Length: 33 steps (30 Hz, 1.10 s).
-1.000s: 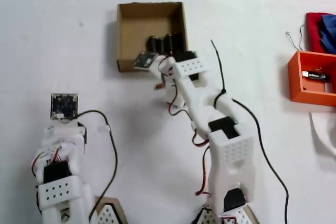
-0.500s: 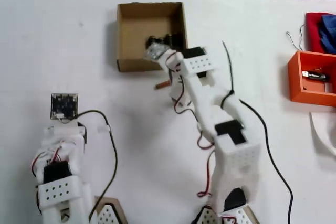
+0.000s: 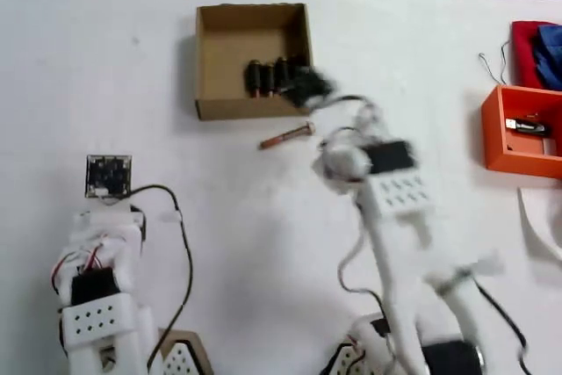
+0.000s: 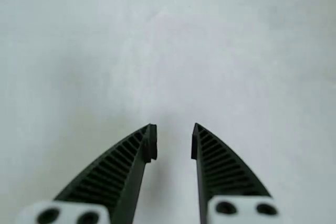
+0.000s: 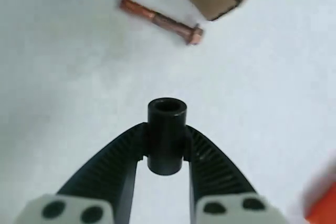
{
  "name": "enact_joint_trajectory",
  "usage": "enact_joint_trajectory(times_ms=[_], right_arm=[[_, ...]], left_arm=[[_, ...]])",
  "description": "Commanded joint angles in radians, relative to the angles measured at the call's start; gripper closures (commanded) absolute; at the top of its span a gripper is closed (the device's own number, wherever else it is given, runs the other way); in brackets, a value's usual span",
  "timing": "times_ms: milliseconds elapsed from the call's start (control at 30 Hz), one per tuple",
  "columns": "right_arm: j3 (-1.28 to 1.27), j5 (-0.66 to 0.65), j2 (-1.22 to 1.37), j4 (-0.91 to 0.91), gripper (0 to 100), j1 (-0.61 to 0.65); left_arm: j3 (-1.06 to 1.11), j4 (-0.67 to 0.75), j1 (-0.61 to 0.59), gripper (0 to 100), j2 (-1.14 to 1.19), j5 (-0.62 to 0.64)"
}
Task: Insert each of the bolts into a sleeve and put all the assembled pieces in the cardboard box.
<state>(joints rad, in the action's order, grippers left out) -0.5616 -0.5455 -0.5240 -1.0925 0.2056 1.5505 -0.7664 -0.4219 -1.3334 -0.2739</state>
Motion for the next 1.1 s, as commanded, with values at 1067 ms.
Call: enact_joint_trajectory(times_ms=[1067], right_arm=[[0.431, 0.671, -0.082, 0.125, 97.8, -0.519]], left_arm=[[-2.548, -0.942, 0.830, 87, 2.117, -0.097]])
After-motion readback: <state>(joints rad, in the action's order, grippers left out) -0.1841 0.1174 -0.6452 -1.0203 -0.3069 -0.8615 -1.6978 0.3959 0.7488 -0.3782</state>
